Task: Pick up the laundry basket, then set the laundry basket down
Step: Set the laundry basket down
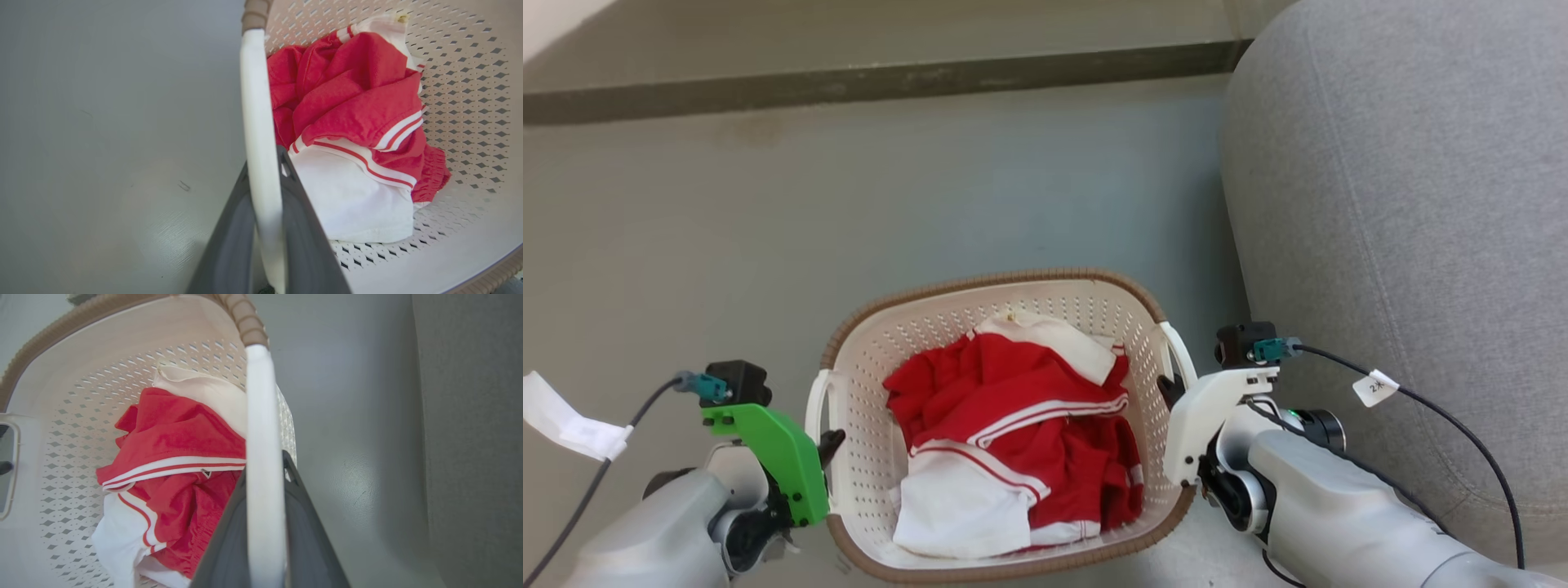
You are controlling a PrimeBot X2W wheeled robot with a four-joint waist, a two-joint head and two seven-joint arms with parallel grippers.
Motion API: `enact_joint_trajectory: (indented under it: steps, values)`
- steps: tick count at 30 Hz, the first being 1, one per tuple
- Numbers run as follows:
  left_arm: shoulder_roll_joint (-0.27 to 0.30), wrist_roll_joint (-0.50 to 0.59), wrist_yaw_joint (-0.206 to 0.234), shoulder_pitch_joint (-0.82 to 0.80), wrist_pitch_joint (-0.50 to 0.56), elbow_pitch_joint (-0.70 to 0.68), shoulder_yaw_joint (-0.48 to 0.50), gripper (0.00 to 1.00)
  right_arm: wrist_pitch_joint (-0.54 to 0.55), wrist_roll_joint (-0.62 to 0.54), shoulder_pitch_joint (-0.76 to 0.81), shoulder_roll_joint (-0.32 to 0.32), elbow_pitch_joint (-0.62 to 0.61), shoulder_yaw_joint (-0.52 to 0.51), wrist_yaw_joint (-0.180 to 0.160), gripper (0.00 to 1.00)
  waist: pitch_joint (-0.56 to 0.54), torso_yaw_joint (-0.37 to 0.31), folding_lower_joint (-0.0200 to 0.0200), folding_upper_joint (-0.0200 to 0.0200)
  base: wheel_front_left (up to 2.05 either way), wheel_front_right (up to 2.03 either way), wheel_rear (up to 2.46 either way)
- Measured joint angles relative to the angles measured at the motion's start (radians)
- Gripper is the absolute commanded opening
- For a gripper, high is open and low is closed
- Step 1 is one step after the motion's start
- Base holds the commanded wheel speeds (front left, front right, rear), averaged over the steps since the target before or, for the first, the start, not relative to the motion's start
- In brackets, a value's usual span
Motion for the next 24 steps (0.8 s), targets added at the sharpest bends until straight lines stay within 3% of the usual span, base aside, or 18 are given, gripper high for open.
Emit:
enact_joint_trajectory:
  steps: [24]
  values:
    - [0.132, 0.039, 0.000, -0.063, -0.154, -0.144, 0.020, 0.00, -0.117, 0.013, -0.086, -0.003, -0.083, 0.022, -0.025, 0.00, 0.264, 0.017, 0.0001, 0.0000, 0.00, 0.00, 0.00]
